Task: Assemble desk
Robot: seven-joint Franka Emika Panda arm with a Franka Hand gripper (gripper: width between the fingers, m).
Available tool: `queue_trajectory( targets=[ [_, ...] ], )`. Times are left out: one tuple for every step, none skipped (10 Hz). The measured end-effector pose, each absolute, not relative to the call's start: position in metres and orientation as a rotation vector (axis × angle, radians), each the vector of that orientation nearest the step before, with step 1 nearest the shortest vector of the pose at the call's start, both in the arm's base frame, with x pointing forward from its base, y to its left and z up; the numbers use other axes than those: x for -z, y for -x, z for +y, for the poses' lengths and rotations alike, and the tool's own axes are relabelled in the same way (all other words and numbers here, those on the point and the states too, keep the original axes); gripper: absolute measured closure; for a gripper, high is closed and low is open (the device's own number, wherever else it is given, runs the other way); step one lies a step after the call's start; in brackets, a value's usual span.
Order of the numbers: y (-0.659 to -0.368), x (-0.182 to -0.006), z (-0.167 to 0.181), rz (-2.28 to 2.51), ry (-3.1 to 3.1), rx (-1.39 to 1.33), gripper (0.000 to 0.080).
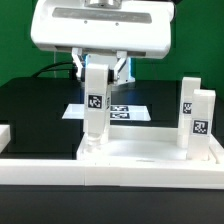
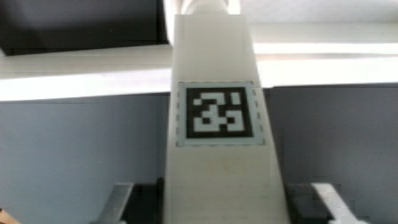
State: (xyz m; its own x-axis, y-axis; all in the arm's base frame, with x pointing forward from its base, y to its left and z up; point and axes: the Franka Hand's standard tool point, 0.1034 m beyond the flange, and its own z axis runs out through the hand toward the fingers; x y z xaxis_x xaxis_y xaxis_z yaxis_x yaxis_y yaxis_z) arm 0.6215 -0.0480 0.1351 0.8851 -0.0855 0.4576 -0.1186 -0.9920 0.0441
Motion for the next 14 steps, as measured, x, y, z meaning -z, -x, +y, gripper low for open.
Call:
queue_trajectory(
  targets=[
    [-0.623,-0.134,-0.046,-0.156,-2.982,-0.718,0.0511],
    [-0.624,-0.132,-0.045,-0.153,-2.981,-0.716,0.0511],
    [-0.623,-0.130,-0.047,-0.153,-2.978,-0.714,0.0511],
    [-0.624,-0.129,-0.049,-0.156,-2.973,-0.719,0.0511],
    [-0.625,-0.128,-0.052,-0.160,-2.969,-0.721,0.0511],
    [-0.626,-0.128,-0.054,-0.165,-2.966,-0.722,0.0511],
    [-0.626,-0.127,-0.056,-0.168,-2.966,-0.720,0.0511],
    [-0.626,-0.126,-0.056,-0.168,-2.966,-0.718,0.0511],
    [-0.625,-0.122,-0.055,-0.163,-2.967,-0.710,0.0511],
    [-0.625,-0.120,-0.053,-0.157,-2.967,-0.708,0.0511],
    [-0.625,-0.120,-0.051,-0.151,-2.961,-0.721,0.0511],
    [-0.626,-0.119,-0.049,-0.147,-2.962,-0.722,0.0511],
    [-0.625,-0.119,-0.050,-0.149,-2.962,-0.720,0.0511],
    [-0.625,-0.119,-0.050,-0.149,-2.962,-0.720,0.0511]
  ],
)
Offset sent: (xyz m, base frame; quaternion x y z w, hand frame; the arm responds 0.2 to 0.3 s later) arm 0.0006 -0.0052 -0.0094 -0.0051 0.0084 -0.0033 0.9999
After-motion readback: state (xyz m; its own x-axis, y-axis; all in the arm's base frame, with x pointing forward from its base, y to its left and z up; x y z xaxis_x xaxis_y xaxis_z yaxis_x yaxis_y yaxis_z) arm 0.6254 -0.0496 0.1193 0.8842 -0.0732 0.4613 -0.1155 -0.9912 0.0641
